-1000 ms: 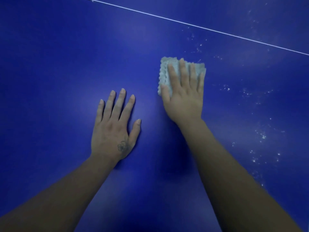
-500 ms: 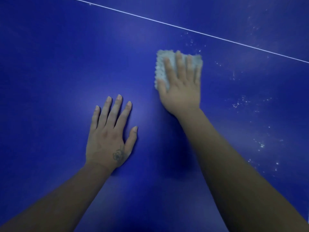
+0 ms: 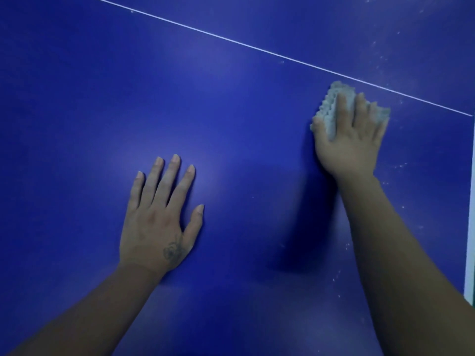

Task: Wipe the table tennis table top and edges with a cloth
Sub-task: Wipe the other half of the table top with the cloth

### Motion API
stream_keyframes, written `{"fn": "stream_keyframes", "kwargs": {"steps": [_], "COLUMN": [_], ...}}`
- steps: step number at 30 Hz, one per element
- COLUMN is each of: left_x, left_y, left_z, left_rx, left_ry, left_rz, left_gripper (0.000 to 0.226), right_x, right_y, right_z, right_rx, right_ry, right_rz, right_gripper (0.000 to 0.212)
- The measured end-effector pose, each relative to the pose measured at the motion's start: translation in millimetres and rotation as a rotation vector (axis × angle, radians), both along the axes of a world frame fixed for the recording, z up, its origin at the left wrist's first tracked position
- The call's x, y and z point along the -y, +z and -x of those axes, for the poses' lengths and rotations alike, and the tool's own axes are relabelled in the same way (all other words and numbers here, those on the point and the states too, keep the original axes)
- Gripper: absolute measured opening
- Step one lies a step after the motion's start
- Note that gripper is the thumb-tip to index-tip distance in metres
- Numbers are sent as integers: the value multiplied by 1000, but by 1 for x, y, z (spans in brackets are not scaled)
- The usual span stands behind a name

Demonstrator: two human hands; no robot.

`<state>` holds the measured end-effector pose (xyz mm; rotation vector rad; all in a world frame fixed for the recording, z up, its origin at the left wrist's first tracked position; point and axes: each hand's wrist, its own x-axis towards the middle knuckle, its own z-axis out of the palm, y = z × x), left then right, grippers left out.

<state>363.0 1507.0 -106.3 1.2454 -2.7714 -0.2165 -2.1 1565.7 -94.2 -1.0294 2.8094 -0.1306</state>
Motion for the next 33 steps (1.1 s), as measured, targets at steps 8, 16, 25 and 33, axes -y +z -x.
{"fn": "stream_keyframes", "kwargs": {"steps": [8, 16, 25, 33], "left_x": [0, -1, -1, -2], "left_y": [0, 2, 2, 5], "left_z": [1, 1, 1, 1], "left_rx": [0, -25, 18, 9], "left_ry": [-8, -5, 1, -5], "left_rz": [8, 13, -1, 2], "left_gripper": [71, 70, 72, 71], "right_x": [111, 3, 39, -71], "right_y": [-4, 9, -7, -10], "right_z": [-41, 41, -35, 27], "right_rx": [-1, 18, -82, -86], "right_ry": [369, 52, 210, 32], "right_rz": [27, 15, 60, 24], "right_gripper": [80, 85, 72, 65]}}
